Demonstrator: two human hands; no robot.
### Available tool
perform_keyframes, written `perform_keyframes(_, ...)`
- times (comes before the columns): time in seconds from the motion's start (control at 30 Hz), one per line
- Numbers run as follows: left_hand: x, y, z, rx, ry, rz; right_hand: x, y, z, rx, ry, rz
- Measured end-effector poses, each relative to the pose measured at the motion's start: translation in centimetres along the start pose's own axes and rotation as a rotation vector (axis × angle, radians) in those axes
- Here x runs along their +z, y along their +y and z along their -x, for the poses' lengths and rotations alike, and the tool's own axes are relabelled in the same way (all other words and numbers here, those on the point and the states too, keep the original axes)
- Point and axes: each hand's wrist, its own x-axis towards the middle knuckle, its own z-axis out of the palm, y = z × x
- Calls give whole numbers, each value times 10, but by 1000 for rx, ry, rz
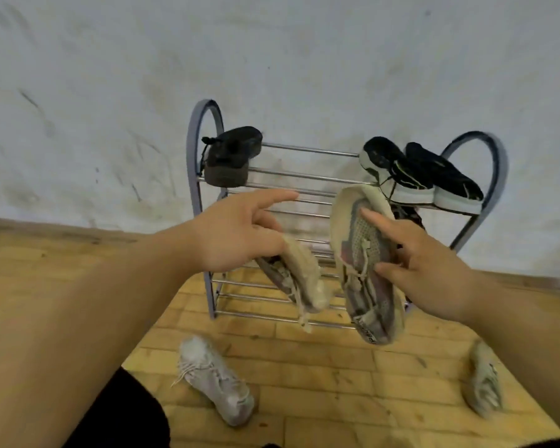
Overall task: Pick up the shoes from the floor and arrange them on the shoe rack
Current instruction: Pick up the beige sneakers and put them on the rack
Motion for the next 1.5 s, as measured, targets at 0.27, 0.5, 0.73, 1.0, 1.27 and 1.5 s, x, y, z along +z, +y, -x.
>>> perform_keyframes(0.27,8,-16,-7,-10,-88,32,-4,12,-19,-77,-50,-125)
perform_keyframes(0.5,29,-5,-21,54,-270,155,-20,7,-15,-76,-118,-216)
perform_keyframes(0.73,43,4,-29,24,-377,318,-23,8,-3,-57,-177,-331)
perform_keyframes(1.0,46,2,-35,-26,-203,381,-29,-5,15,-159,158,-124)
perform_keyframes(1.27,39,-1,-29,-148,42,523,-7,-7,22,-216,-265,-27)
perform_keyframes(1.5,30,-1,-26,-213,140,687,14,-11,20,-264,-197,-10)
